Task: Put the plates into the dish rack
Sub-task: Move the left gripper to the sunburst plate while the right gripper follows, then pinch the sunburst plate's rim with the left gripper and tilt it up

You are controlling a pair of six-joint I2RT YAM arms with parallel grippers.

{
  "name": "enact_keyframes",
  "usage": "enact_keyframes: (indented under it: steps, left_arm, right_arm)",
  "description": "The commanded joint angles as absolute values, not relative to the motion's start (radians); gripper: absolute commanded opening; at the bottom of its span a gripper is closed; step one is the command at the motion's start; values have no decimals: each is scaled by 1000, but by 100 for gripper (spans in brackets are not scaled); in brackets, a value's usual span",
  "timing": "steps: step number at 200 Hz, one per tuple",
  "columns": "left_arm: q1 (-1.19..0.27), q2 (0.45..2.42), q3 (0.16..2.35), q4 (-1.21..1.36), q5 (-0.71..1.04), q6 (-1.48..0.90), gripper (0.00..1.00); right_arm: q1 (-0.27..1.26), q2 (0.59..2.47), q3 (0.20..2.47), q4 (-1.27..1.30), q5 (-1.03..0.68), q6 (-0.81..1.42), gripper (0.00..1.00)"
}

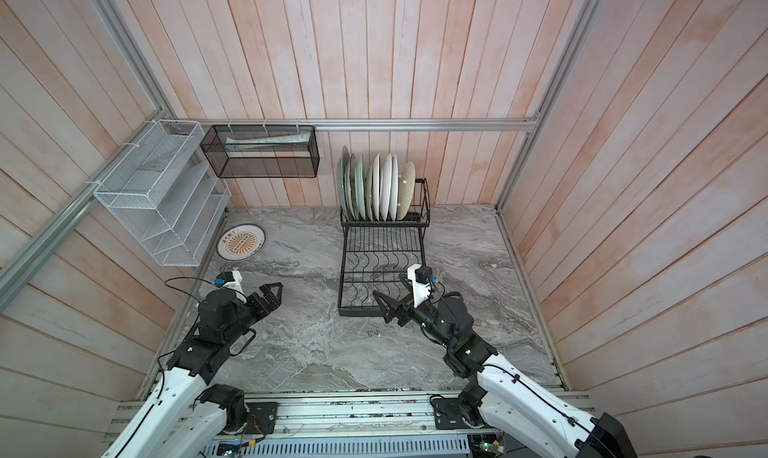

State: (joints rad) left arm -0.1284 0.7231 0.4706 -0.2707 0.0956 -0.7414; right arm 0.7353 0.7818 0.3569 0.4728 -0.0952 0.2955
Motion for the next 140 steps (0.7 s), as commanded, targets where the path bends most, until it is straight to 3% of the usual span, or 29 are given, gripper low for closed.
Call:
enact_keyframes:
  steps: [1, 48, 140]
  left_arm:
    - [26, 826, 452, -113, 297, -860, 99]
    - [311, 1203, 505, 113, 442, -965, 86]
    - [446, 1716, 727, 344, 516, -1023, 70]
  right_arm:
    - [788, 800, 311, 634, 7, 219, 98]
    - [821, 966, 269, 749, 56, 224, 98]
    - [828, 1043, 267, 809, 29, 243, 98]
